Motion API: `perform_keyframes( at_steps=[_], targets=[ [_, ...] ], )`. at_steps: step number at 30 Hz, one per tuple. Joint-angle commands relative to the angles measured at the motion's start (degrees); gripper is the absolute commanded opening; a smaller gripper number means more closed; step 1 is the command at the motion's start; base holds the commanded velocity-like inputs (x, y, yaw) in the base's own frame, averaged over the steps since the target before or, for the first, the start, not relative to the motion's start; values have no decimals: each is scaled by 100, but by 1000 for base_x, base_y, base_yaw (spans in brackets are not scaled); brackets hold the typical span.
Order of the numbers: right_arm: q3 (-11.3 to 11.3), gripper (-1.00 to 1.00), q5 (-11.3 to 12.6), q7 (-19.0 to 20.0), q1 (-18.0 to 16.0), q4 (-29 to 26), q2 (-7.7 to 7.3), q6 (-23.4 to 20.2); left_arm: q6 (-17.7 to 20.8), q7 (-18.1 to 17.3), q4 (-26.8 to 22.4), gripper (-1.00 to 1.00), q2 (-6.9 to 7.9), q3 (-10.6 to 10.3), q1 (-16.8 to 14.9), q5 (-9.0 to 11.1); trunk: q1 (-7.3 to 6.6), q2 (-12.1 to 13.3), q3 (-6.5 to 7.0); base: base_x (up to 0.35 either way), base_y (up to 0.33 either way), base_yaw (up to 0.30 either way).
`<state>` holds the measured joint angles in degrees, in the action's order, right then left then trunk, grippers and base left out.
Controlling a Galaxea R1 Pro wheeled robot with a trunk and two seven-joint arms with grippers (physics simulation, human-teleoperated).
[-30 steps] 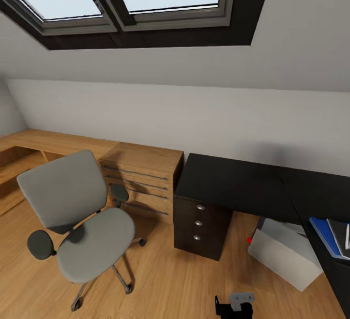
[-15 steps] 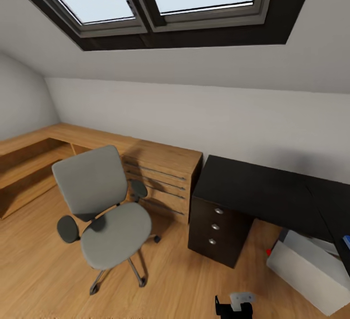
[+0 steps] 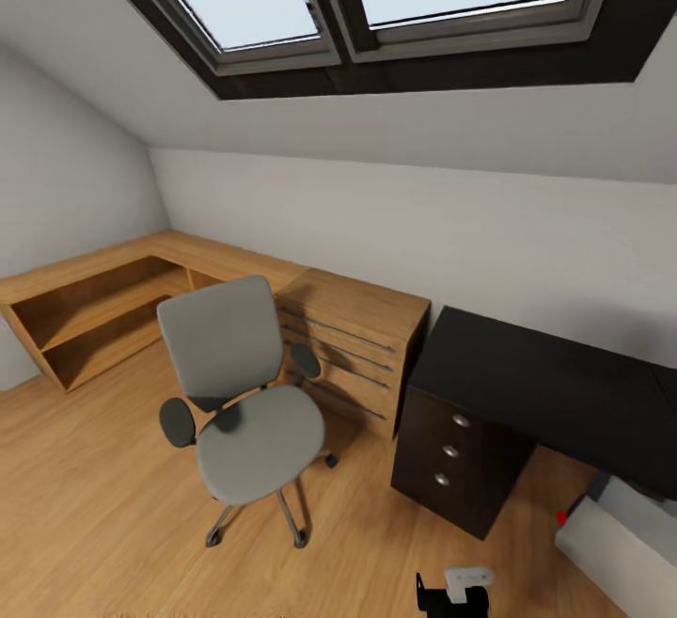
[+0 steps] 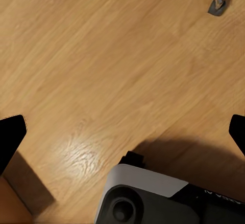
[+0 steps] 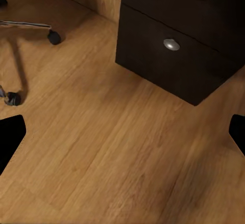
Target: In the bedroom, organize the workspace by keeping the computer under the desk, ensuring the monitor is on the desk, placing the keyboard on the desk next to the monitor, placing the mouse on the desk next to the keyboard, moving the folder from the swivel chair onto the desk next to the mouse, stacking the notebook on top of the folder with the pen on top of the notebook, and positioning the swivel chair next to the desk.
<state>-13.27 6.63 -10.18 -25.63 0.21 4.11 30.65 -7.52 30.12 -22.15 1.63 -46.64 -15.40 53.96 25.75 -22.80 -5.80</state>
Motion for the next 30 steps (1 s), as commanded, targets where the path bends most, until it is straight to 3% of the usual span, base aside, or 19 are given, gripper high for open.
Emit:
perform_keyframes(
  at_steps=[1, 30],
  targets=[
    [-52, 100, 57, -10, -5, 5, 2, 20, -32, 29, -9, 100, 5, -46, -7, 62, 3, -12, -12, 0, 0, 279],
    [-52, 100, 57, -28, -3, 5, 2, 20, -39, 29, -8, 100, 4, -47, -7, 62, 3, -12, -61, 0, 0, 271]
  ],
)
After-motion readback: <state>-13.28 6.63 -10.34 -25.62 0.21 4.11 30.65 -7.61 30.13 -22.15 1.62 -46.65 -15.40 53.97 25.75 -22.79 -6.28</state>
